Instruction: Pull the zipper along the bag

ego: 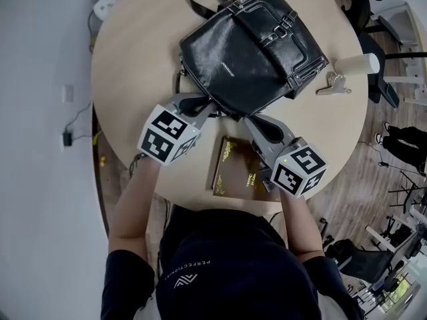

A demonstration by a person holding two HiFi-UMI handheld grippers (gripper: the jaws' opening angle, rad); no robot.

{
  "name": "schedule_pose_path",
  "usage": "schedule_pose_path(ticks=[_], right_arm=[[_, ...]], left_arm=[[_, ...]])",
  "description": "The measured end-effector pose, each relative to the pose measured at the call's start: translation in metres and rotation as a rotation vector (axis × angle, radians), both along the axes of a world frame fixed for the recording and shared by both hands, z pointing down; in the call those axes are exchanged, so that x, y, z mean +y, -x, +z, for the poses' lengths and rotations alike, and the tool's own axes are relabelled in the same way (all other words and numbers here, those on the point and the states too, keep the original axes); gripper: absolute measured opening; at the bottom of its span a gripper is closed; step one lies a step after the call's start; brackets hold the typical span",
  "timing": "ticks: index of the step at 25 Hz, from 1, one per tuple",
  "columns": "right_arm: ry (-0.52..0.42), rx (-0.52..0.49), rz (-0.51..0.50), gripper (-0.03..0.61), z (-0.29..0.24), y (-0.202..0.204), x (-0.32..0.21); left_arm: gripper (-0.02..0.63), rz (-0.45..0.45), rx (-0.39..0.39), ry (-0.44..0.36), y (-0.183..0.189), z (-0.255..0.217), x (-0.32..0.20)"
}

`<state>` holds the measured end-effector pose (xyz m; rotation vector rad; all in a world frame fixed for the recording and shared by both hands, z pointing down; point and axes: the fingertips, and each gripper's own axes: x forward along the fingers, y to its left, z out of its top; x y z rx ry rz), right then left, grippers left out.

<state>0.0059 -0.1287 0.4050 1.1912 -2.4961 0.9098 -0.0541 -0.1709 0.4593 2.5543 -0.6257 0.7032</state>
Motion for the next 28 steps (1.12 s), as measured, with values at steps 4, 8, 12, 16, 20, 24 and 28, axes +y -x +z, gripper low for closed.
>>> schedule_pose_path(ticks=[4,8,12,16,20,24,28], right_arm=[[-0.008,0.019,0.012,0.024,0.000,-0.001,0.000],[-0.008,0.031,0.020,0.023,0.000,0.000,0.000],[-0.013,0.034,0.026,0.021,-0.002,0.000,-0.001],[-0.020,0.045,0.025,0.020,-0.004,0.000,-0.001],[-0.025,0.045,0.031,0.019,-0.005,0.000,-0.001],[-0.026,0.046,0.029,0.018,-0.005,0.001,-0.001],[-0.027,0.043,0.029,0.018,-0.004,0.000,-0.001]], left_arm=[[0.028,-0.005,-0.051,-0.049,0.008,-0.005,0.002],[0.028,0.000,-0.143,-0.106,0.015,-0.010,-0.001],[0.028,0.003,-0.199,-0.132,0.018,-0.015,-0.003],[0.028,-0.011,-0.171,-0.101,0.022,-0.019,-0.007],[0.028,-0.045,-0.181,-0.115,0.033,-0.022,-0.018],[0.028,-0.054,-0.200,-0.131,0.038,-0.023,-0.025],[0.028,-0.084,-0.214,-0.132,0.049,-0.022,-0.040]])
